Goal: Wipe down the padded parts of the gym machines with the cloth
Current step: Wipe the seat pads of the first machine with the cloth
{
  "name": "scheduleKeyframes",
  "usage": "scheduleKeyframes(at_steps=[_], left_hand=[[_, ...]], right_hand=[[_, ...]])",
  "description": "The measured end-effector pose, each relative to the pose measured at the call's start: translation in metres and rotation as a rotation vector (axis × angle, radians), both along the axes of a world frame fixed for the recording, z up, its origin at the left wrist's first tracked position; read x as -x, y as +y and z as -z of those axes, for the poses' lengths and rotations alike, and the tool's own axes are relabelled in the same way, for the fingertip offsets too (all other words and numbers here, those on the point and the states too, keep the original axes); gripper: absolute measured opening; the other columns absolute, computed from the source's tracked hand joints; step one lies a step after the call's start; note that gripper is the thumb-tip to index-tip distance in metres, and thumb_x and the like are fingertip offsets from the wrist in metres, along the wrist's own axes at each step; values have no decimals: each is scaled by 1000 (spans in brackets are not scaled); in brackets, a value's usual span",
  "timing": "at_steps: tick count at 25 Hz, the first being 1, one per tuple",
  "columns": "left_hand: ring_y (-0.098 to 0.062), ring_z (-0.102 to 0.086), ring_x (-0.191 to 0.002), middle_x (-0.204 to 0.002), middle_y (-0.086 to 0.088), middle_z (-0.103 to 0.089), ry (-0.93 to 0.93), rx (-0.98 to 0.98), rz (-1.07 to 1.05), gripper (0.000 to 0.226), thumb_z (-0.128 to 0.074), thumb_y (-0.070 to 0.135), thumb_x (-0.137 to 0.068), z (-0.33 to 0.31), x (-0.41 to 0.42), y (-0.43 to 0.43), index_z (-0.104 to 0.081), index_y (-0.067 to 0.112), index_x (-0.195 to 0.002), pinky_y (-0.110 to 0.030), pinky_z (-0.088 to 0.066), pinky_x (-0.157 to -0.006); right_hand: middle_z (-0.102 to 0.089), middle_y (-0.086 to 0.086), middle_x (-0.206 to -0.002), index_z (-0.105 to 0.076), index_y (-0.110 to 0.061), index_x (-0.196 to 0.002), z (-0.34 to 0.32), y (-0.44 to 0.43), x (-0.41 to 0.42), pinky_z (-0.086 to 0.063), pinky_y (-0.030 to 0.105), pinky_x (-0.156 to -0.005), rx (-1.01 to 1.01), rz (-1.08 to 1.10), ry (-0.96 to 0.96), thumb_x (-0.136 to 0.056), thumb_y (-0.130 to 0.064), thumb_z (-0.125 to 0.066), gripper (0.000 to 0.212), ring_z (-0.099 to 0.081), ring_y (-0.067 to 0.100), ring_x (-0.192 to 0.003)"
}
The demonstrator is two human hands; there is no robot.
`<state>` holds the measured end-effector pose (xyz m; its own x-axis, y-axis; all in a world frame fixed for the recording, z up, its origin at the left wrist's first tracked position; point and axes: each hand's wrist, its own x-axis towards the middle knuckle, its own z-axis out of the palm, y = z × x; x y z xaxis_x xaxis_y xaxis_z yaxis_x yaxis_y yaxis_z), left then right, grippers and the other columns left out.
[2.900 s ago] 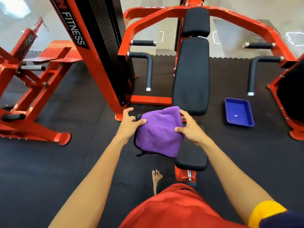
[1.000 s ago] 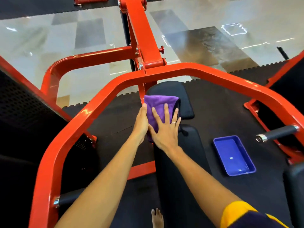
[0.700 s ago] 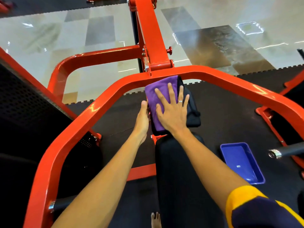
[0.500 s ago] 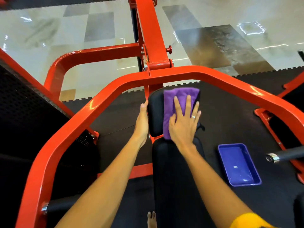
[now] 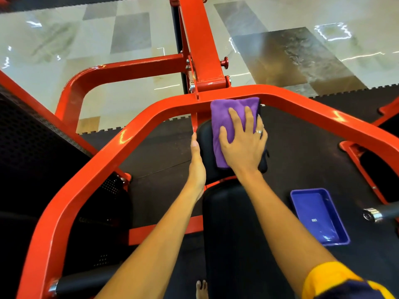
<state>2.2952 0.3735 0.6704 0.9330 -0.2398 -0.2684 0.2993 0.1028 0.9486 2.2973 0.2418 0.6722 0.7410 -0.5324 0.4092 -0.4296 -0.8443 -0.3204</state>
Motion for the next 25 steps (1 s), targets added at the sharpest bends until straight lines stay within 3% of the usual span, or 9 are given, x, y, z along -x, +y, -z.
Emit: scheduleKeyframes(at_steps=[2, 4, 6, 8, 12, 15, 19, 23, 25], left_hand=[[-3, -27, -150, -164, 19, -27, -31, -21, 10, 72, -30, 88, -86, 5, 0, -3, -22, 60, -151, -44, -22, -126], [0, -22, -151, -165, 19, -23, -41, -30, -13, 86, -31, 90, -82, 12, -2, -7, -22, 48, -157, -40, -21, -126], [-3, -28, -149, -164, 14, -31, -37, -19, -15, 92, -33, 91, -82, 19, -5, -8, -28, 40, -158, -42, -24, -125], [-5, -31, -149, -162, 11, -34, -97, -12, -33, 82, -33, 81, -91, 22, -11, -8, -28, 36, -159, -42, -25, -125], [-4, -39, -143, -156, 12, -43, -181, -85, -58, 54, -27, 54, -105, -2, -35, -17, -44, 32, -151, -36, -28, -122], [-3, -45, -131, -144, 14, -52, -316, -288, 15, 42, -26, 31, -111, -14, -58, -26, -57, 28, -139, -26, -33, -113], [-3, -53, -122, -134, 7, -63, -548, -416, -37, 38, -32, 25, -111, 3, -70, -24, -63, 19, -133, -9, -36, -100], [6, -52, -107, -119, 12, -62, -650, -377, -49, 35, -36, 18, -110, 10, -73, -23, -65, 12, -128, 1, -35, -88], [6, -52, -108, -120, 11, -62, -666, -381, -48, 35, -35, 18, -110, 10, -72, -23, -65, 11, -128, 1, -35, -89]], right_hand=[[-22, 5, -169, -33, -37, -158, 9, 18, 13, -19, 65, -120, 17, 24, 33, -100, -60, -37, 62, -19, 43, -153], [-27, 6, -167, -38, -39, -155, 5, 28, -4, -6, 69, -120, 83, -142, 79, -97, -66, -37, 64, -15, 45, -154], [-53, 5, -149, -61, -34, -135, -13, 22, -36, -18, 67, -116, 186, -378, 97, -94, -68, -42, 56, -35, 42, -146], [-66, 1, -125, -70, -31, -116, -32, 9, -58, -34, 56, -103, 191, -442, 170, -93, -70, -43, 53, -54, 35, -126], [-66, -2, -123, -69, -32, -115, -35, -10, -48, -42, 46, -89, 57, -152, 139, -92, -74, -35, 59, -59, 33, -111], [-60, -4, -131, -65, -34, -121, -29, -13, -28, -45, 47, -89, -130, 62, 36, -93, -73, -39, 54, -56, 36, -115], [-58, 2, -133, -64, -29, -124, -44, -20, -45, -40, 51, -96, -468, 269, 67, -96, -71, -37, 57, -52, 39, -121], [-59, 1, -139, -66, -31, -125, -25, -2, -40, -33, 57, -111, 43, -59, 82, -96, -67, -38, 54, -46, 39, -132], [-58, -1, -142, -62, -35, -134, -17, -16, -25, -43, 53, -103, 94, -120, 37, -95, -71, -38, 58, -51, 38, -128]])
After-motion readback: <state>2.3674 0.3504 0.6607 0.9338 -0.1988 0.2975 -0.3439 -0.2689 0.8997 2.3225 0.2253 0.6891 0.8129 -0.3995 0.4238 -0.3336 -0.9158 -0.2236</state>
